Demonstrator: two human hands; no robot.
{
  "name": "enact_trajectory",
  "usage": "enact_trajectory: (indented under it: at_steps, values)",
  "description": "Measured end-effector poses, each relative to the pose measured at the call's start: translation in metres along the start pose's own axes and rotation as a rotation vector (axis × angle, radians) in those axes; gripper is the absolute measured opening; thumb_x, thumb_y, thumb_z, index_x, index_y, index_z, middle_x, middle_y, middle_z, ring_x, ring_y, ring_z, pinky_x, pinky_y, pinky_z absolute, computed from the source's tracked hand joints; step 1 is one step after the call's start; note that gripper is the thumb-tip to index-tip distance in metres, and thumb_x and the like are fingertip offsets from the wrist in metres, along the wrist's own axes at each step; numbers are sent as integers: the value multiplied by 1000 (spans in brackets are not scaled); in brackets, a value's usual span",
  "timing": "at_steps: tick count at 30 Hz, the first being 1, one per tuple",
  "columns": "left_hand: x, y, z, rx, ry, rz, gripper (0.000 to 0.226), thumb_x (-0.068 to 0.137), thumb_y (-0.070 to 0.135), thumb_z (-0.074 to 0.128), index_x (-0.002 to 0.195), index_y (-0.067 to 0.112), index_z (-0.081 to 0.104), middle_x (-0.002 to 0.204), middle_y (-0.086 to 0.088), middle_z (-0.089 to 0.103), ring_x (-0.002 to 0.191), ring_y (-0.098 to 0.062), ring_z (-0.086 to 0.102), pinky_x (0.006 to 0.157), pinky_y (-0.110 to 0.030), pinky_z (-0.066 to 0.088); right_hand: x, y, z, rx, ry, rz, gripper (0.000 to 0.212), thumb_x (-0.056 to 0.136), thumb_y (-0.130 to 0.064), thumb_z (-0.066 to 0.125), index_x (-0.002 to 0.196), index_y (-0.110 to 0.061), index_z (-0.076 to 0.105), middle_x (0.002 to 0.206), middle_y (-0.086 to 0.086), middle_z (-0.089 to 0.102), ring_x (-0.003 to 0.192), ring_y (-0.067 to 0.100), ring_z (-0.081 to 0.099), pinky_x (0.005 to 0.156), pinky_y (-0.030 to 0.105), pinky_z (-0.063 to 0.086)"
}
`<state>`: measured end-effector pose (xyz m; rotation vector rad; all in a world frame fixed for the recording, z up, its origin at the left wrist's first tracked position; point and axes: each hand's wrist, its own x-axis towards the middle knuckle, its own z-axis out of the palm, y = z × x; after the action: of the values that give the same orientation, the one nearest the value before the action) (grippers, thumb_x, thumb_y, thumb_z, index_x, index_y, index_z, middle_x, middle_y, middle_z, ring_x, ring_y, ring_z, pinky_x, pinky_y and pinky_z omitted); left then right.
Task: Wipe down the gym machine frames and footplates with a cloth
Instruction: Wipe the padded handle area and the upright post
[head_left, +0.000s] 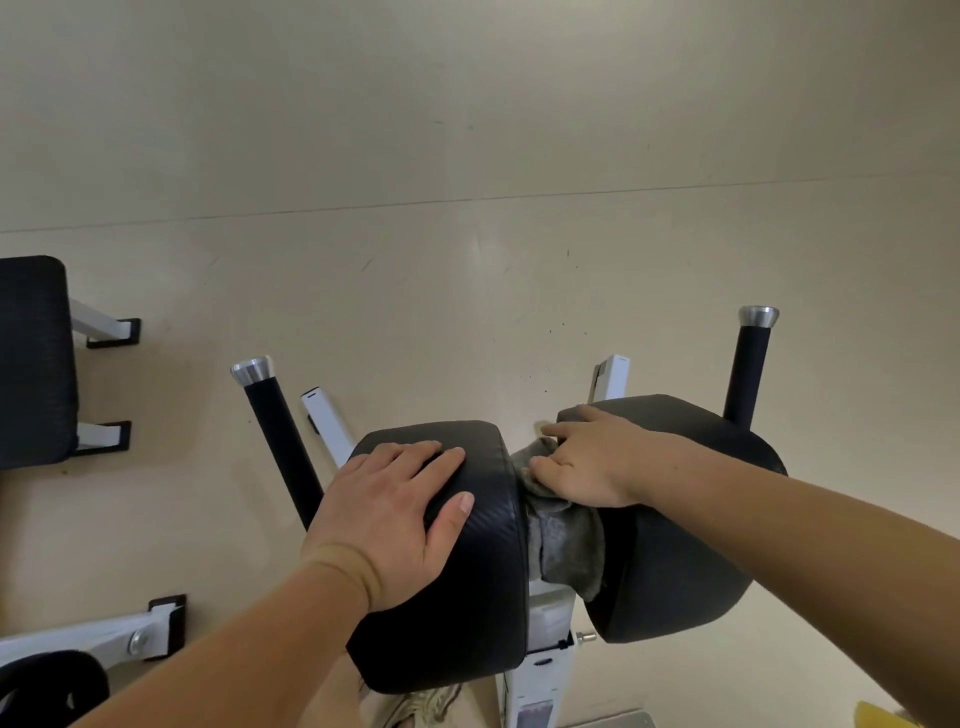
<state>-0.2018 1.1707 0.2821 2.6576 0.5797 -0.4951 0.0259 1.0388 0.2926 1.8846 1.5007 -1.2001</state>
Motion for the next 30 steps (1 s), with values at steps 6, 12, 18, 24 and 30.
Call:
enact_trajectory:
  at_steps: [6, 12, 18, 24, 30]
  values:
    - [-2, 2, -1, 8, 4, 7, 71, 98, 68, 4, 156, 41, 34, 156, 16, 43, 142, -14, 39, 118, -38, 32, -32, 3, 26, -44, 50, -115, 81, 97, -50, -3, 126, -26, 68, 133, -3, 66, 135, 12, 47, 126, 44, -5]
    - [-2, 1, 2, 11, 35, 6, 70, 99, 68, 6, 154, 40, 38, 153, 17, 47, 140, -13, 43, 116, -37, 35, 19, -10, -3, -15, -48, 36, 63, 104, -47, 12, 124, -19, 64, 144, 11, 58, 132, 26, 47, 120, 43, 25]
    - [-1, 1, 2, 13, 27, 6, 72, 98, 69, 2, 155, 41, 35, 155, 17, 44, 141, -12, 40, 118, -38, 34, -1, -11, 7, -162, 12, -32, 50, 107, -32, 15, 98, -15, 61, 105, 5, 70, 111, 29, 56, 120, 54, 16]
    - [-1, 2, 1, 16, 20, 1, 70, 98, 68, 5, 155, 41, 35, 155, 17, 45, 141, -12, 40, 117, -38, 34, -41, -11, 22, -124, 112, -65, 67, 102, -48, 5, 141, -34, 57, 140, -10, 62, 150, 8, 29, 124, 54, -4]
    - [-2, 3, 2, 40, 28, 1, 70, 97, 68, 1, 156, 43, 30, 157, 20, 41, 142, -9, 37, 119, -35, 30, 18, -23, 10, -100, -27, 155, 60, 100, -48, 18, 146, -33, 52, 151, 0, 53, 144, 22, 41, 122, 56, 11]
